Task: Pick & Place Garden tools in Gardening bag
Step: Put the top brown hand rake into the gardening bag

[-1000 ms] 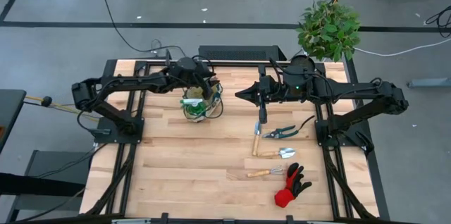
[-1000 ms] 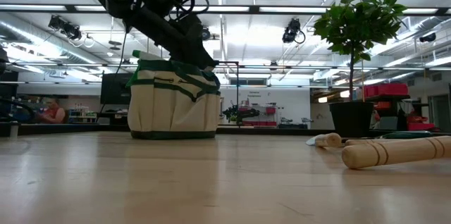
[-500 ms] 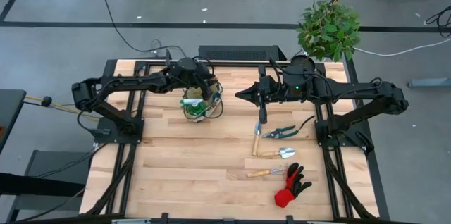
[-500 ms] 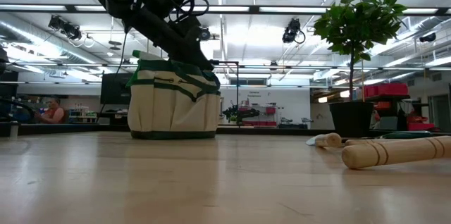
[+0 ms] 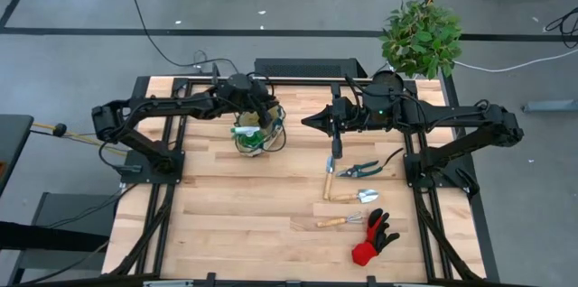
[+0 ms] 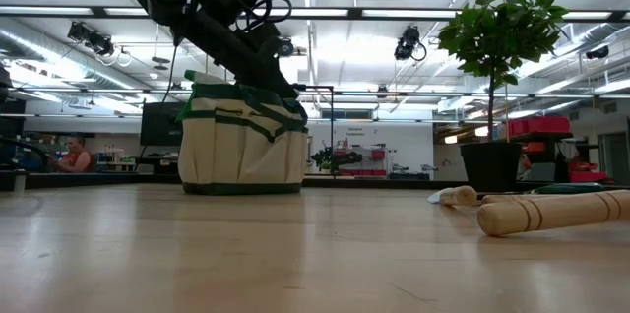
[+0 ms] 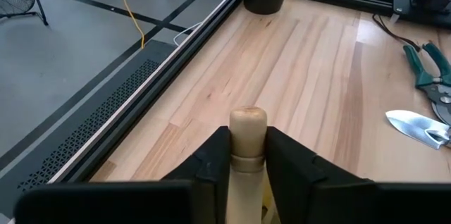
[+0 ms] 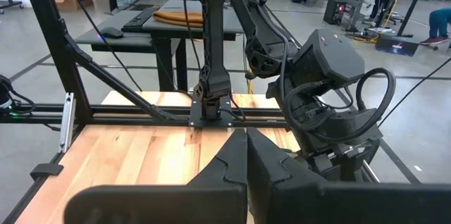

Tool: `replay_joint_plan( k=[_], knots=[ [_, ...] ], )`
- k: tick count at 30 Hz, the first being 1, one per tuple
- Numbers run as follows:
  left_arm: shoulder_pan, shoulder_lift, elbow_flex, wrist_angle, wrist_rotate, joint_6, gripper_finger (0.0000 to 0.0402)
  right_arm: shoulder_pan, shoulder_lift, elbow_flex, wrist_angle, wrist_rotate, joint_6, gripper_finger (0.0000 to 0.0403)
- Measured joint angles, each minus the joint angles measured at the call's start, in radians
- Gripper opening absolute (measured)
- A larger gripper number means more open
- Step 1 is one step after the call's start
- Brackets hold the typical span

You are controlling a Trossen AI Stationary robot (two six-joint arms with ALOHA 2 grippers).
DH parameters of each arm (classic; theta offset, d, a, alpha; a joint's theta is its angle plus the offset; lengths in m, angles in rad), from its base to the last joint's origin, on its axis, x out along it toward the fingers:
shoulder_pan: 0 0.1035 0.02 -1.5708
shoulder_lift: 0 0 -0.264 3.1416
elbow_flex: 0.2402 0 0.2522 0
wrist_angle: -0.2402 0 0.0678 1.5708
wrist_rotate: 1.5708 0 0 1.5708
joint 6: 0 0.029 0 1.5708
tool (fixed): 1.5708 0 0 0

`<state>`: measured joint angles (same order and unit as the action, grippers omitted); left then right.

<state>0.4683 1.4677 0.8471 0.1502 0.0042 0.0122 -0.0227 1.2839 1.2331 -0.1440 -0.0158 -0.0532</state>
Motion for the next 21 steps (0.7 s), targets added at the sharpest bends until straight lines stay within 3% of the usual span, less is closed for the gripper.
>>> replay_joint_plan(
  k=[11, 21],
  knots=[
    [0.000, -0.003, 0.125, -0.100, -0.002, 0.001, 0.0081, 0.000, 0.000, 0.000, 0.000, -0.001, 0.000, 0.0000],
    [-0.001, -0.003, 0.137, -0.104, 0.001, -0.004, 0.0082, 0.001, 0.000, 0.000, 0.000, -0.003, 0.000, 0.0000]
  ],
)
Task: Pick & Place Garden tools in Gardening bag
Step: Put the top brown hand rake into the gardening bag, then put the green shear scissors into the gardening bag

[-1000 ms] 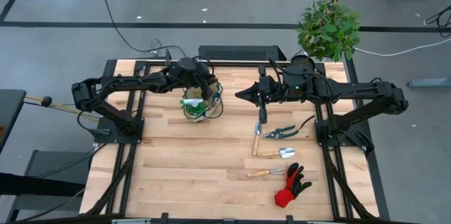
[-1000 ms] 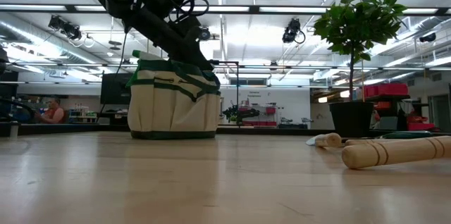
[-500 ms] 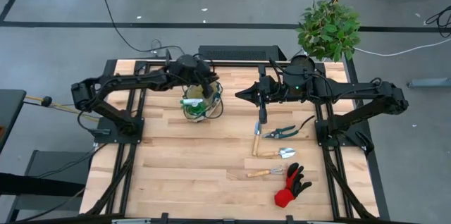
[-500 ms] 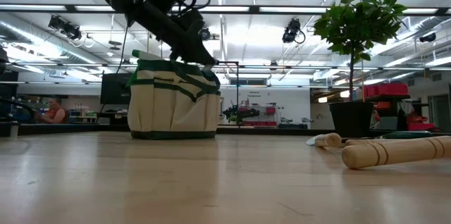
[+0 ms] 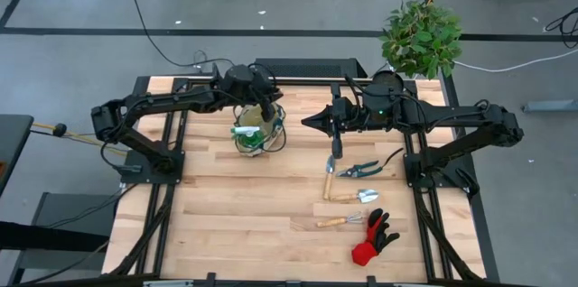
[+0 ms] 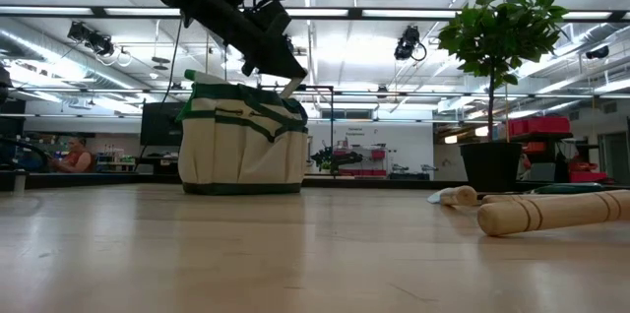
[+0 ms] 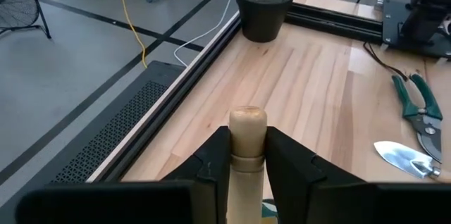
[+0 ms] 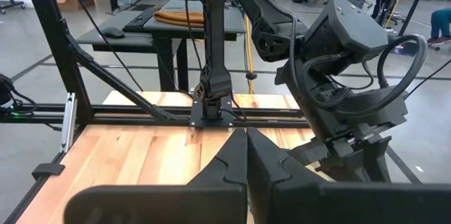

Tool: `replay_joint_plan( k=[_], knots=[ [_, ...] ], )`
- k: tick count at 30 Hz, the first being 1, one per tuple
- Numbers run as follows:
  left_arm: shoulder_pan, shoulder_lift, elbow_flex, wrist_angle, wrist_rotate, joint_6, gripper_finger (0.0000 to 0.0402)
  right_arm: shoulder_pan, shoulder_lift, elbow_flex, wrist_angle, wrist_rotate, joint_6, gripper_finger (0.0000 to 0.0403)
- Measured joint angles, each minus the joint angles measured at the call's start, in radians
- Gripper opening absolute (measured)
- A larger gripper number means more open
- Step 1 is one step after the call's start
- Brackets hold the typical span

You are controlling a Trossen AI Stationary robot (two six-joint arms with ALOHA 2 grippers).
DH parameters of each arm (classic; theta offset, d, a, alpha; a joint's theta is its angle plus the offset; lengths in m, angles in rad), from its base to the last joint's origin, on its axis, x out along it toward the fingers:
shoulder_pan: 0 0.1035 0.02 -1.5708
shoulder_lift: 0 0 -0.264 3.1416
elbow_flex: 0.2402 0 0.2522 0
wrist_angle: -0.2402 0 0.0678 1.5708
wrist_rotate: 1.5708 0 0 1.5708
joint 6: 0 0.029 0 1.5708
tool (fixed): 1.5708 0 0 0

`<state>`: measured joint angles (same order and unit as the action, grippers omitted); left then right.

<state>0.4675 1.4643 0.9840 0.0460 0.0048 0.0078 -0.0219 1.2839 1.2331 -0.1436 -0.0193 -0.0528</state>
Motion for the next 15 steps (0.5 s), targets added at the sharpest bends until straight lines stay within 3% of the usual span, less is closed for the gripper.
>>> replay_joint_plan(
  k=[4, 15],
  knots=[
    [0.000, 0.000, 0.000, 0.000, 0.000, -0.026, 0.0094, 0.000, 0.000, 0.000, 0.000, 0.000, 0.000, 0.0000],
    [0.000, 0.000, 0.000, 0.002, 0.000, -0.027, 0.0174, 0.000, 0.000, 0.000, 0.000, 0.000, 0.000, 0.0000]
  ],
)
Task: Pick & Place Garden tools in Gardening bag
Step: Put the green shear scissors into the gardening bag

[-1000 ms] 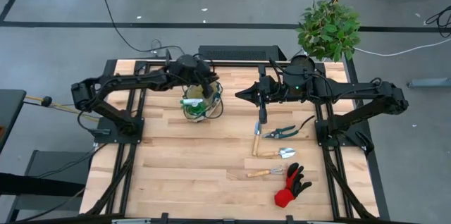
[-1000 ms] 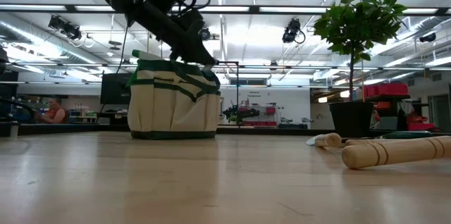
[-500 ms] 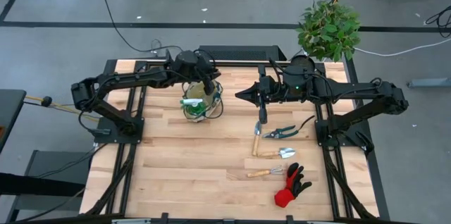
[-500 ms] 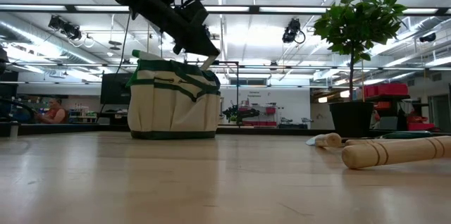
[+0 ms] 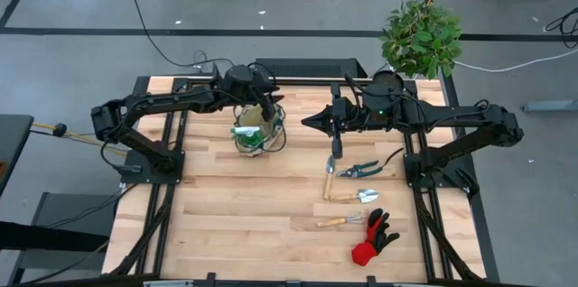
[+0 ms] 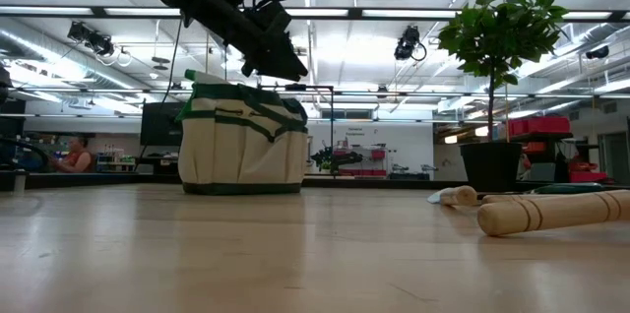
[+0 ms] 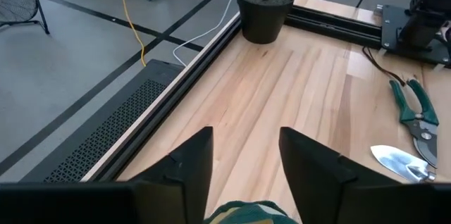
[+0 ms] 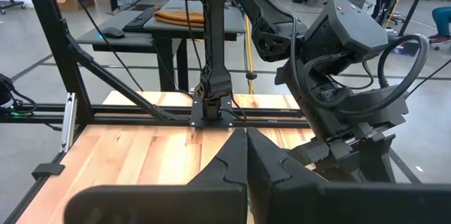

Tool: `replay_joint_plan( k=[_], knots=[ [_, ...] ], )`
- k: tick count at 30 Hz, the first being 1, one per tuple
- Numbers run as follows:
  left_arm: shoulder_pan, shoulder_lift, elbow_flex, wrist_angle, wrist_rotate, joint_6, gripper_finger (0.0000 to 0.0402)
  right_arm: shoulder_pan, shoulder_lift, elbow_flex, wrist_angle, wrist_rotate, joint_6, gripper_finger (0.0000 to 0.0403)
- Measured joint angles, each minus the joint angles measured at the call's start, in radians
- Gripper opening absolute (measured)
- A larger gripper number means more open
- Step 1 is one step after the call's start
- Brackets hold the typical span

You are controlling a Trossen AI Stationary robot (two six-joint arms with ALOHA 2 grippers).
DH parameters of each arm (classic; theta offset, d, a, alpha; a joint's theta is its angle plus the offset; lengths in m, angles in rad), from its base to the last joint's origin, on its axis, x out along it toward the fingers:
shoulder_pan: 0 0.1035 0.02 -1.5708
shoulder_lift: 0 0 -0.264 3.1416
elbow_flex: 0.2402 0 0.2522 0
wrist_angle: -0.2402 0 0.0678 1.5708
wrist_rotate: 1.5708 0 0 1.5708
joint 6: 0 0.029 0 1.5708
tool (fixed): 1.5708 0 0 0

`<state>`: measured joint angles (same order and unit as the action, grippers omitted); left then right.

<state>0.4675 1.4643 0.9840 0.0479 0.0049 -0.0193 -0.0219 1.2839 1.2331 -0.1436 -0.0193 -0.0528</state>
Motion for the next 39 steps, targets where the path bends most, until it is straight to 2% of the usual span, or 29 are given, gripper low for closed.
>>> replay_joint_plan(
  k=[6, 12, 20, 26, 39],
  knots=[
    [0.000, 0.000, 0.000, 0.000, 0.002, -0.003, 0.0183, 0.000, 0.000, 0.000, 0.000, 0.000, 0.000, 0.0000],
    [-0.004, -0.015, 0.000, -0.002, 0.072, -0.048, 0.0176, 0.000, 0.000, 0.000, 0.000, 0.000, 0.000, 0.0000],
    [-0.058, -0.098, 0.000, -0.004, 0.075, -0.055, 0.0140, -0.001, 0.000, 0.000, -0.022, 0.002, -0.007, 0.0000],
    [-0.113, -0.151, 0.001, -0.013, 0.041, -0.067, 0.0111, -0.001, 0.000, 0.000, -0.040, 0.003, -0.008, 0.0000],
    [-0.239, -0.195, 0.002, -0.011, -0.008, -0.066, 0.0073, -0.001, 0.000, 0.000, -0.048, 0.003, -0.008, 0.0004]
  ],
)
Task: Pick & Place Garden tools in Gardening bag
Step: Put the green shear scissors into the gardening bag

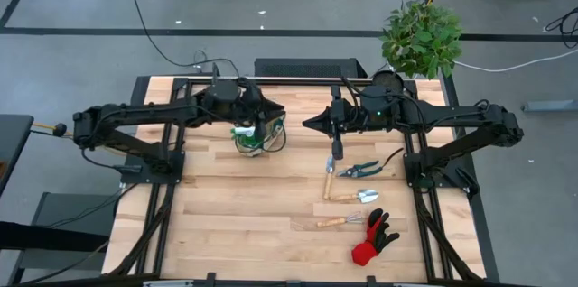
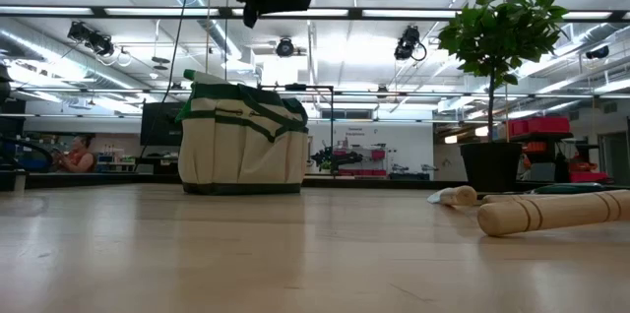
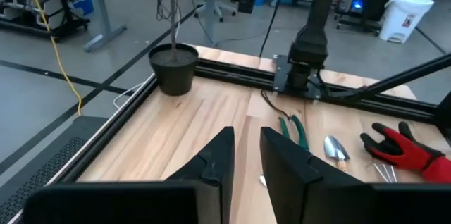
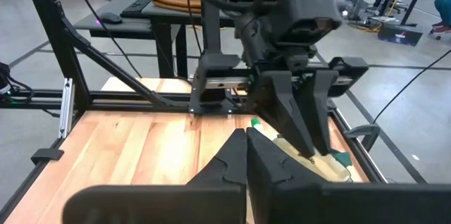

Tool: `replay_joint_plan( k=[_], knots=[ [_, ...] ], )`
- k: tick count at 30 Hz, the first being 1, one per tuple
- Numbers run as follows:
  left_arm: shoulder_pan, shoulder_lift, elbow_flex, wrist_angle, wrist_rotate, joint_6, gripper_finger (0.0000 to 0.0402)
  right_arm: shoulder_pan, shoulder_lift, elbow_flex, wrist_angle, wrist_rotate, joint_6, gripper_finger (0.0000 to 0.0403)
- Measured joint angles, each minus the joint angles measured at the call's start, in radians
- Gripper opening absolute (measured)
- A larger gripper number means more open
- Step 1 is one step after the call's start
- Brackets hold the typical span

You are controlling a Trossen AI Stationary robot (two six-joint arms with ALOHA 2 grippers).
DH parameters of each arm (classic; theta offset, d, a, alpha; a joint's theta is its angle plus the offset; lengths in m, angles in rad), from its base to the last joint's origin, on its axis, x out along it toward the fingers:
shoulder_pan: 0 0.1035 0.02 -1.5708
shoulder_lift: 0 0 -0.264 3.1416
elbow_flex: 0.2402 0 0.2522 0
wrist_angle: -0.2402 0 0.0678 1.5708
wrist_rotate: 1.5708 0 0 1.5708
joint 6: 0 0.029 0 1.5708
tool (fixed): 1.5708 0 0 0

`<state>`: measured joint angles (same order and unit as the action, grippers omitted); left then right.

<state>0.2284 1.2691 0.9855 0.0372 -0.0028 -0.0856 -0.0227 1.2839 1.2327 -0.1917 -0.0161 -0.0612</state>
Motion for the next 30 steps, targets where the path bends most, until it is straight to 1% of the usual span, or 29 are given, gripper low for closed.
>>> replay_joint_plan(
  k=[5, 13, 21, 30],
  knots=[
    [-0.026, -0.004, 0.000, 0.003, -0.026, 0.000, 0.0066, 0.000, 0.000, 0.000, -0.011, 0.000, 0.000, 0.0022],
    [-0.060, -0.023, -0.002, -0.001, -0.027, -0.028, 0.0064, 0.001, -0.021, 0.000, -0.036, -0.007, 0.020, 0.0045],
    [-0.065, -0.131, -0.002, -0.058, -0.028, -0.032, 0.0064, 0.001, -0.103, 0.000, -0.134, 0.000, 0.020, 0.0063],
    [-0.065, -0.240, -0.002, -0.151, -0.016, -0.061, 0.0064, 0.001, -0.158, 0.000, -0.243, -0.001, 0.027, 0.0066]
  ],
)
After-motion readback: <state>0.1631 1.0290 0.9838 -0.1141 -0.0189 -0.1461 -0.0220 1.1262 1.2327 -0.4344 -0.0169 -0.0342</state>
